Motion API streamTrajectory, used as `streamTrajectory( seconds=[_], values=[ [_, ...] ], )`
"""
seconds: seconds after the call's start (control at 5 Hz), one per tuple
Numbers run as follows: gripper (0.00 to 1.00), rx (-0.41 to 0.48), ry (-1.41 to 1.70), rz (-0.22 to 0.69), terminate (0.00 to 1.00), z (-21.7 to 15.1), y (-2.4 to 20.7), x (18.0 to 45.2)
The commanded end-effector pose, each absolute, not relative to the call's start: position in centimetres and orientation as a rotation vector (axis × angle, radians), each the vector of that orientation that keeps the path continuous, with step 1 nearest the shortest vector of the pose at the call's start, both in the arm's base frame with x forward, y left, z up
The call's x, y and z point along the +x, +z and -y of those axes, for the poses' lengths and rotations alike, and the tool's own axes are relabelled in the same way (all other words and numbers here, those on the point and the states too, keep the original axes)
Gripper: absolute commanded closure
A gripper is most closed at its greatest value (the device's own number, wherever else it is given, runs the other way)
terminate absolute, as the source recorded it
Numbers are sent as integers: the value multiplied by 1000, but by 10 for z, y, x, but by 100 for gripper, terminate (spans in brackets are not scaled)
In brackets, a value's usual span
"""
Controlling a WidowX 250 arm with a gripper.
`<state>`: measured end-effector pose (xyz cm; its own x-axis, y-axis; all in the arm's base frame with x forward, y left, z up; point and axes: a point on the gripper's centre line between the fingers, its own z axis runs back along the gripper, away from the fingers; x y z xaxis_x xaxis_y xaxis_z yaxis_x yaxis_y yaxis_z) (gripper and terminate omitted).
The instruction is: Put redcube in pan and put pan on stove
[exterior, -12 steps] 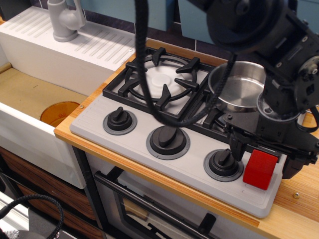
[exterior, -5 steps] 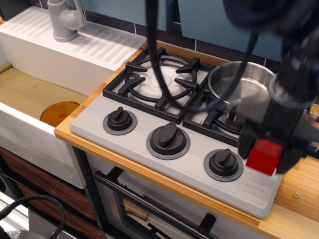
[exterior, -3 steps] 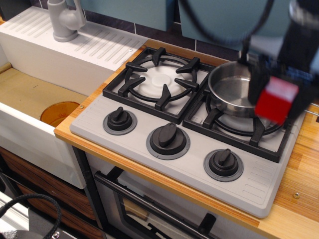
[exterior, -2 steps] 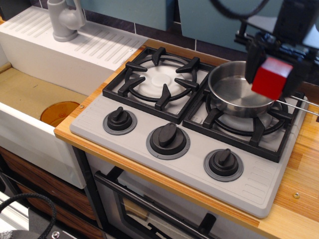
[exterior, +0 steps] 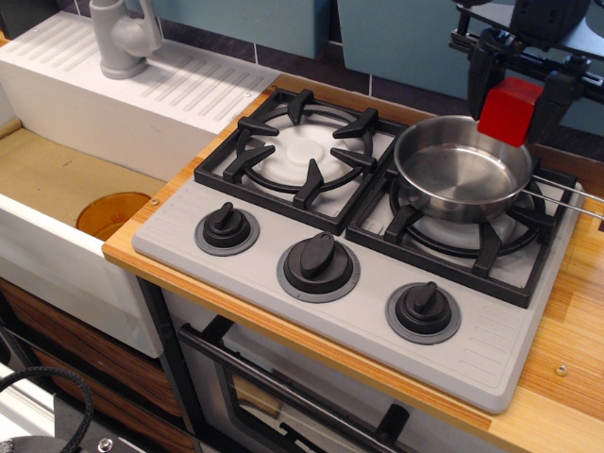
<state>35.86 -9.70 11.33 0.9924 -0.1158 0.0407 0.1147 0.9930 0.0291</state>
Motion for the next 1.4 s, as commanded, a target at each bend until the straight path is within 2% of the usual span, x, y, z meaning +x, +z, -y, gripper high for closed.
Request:
streamTrajectory(
  seconds=[0.0,0.4,0.6,1.2],
  values=[
    [100,-11,-121,124,0,101,111,380],
    [100,-11,-111,141,0,111,103,374],
    [0,0,-116,146,0,113,103,371],
    [0,17,-101,146,0,119,116,359]
  ],
)
